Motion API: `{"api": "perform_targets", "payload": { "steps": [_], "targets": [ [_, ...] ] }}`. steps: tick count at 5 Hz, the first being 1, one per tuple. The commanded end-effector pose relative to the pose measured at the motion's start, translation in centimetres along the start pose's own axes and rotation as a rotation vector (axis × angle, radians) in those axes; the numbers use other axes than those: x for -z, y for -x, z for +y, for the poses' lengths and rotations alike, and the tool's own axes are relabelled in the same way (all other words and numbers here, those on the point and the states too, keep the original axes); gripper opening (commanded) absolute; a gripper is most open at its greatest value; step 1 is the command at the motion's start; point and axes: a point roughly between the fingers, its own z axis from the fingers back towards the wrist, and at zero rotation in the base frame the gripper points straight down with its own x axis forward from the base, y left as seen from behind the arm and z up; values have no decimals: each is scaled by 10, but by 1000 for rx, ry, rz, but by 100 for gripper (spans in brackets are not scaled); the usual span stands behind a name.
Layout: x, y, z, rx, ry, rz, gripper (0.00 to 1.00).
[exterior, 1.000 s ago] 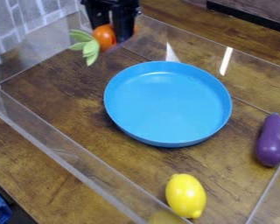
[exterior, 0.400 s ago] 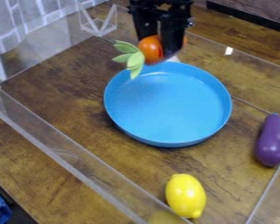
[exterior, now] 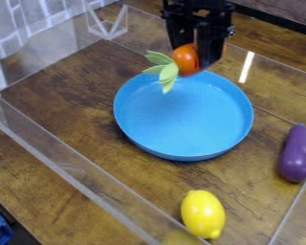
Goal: Put the carrot on the blue tray
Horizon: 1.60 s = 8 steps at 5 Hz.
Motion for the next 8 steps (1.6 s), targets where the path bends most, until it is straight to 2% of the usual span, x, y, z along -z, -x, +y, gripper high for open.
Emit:
{"api": "perform_targets", "payload": {
  "steps": [1,2,3,8],
  "targets": [
    [-25,-5,-7,35,-25,-83,0],
    [-22,2,-8,42,-25,-63,100],
    [-15,-3,-7,44,-29,-60,100],
    [18,-10,-6,90,-32,-27,100]
  ]
}}
